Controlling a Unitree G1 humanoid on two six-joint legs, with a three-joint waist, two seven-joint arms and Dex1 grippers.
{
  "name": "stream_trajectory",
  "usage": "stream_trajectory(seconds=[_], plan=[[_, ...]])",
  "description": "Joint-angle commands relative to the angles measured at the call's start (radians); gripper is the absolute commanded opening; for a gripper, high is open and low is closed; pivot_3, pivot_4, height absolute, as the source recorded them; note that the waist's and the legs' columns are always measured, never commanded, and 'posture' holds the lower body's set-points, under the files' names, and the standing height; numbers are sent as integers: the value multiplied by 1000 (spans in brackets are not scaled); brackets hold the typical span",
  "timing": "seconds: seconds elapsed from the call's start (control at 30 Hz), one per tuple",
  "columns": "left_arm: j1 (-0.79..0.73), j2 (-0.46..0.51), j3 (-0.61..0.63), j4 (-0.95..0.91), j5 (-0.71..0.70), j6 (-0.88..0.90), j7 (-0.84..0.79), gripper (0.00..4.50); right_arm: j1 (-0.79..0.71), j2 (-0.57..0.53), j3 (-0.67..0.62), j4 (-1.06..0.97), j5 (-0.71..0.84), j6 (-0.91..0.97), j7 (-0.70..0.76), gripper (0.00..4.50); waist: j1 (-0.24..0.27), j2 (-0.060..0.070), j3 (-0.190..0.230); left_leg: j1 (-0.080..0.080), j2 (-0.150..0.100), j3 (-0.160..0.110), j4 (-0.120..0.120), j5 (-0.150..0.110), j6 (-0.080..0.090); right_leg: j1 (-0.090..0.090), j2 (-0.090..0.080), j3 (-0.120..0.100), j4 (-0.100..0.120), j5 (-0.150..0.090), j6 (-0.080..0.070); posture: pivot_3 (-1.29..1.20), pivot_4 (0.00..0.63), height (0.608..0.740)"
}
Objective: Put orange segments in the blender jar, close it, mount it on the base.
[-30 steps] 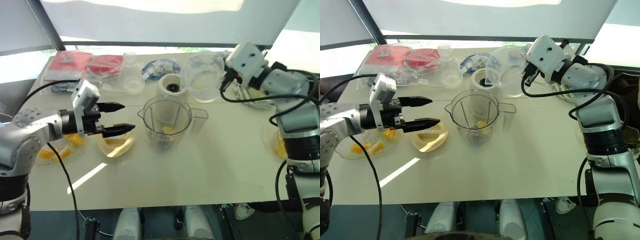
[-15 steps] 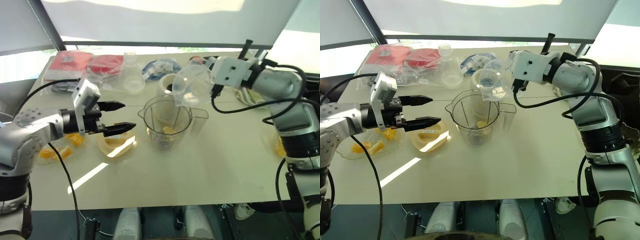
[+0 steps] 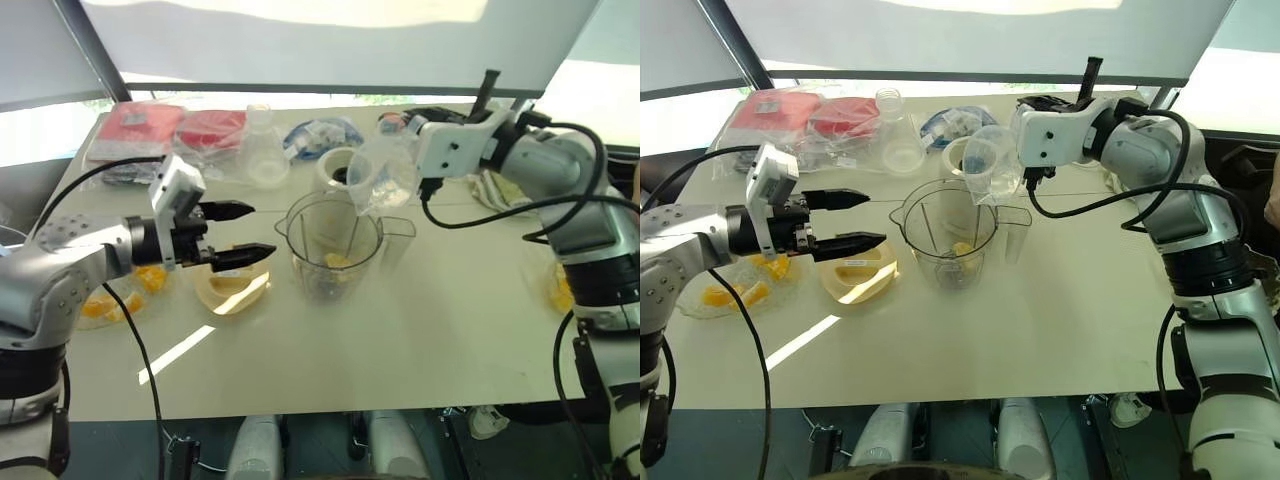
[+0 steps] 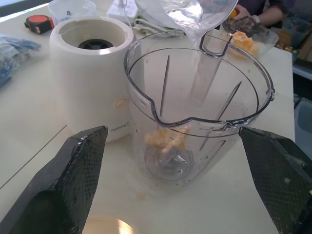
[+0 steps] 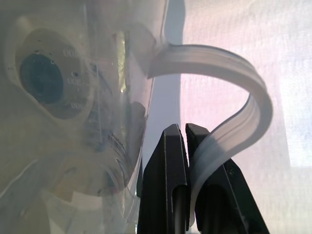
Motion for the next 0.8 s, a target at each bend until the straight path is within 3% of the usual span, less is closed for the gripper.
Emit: stream_trajectory(seconds=[0.03,0.8], plan=[[-16,3,16,-10,9,-20,1,4500,-41,-1,-22,-14,-13,-25,-24,32,0,0,0,0,0,0,0,0,0,0,0,0,0,0,0,0,150,740],[-26,-18,7,1,36,-25,-2,4500,-55,5,-34,13,-65,-58,-58,32,0,0,0,0,0,0,0,1,-1,0,0,0,1,0,0,0,150,740]])
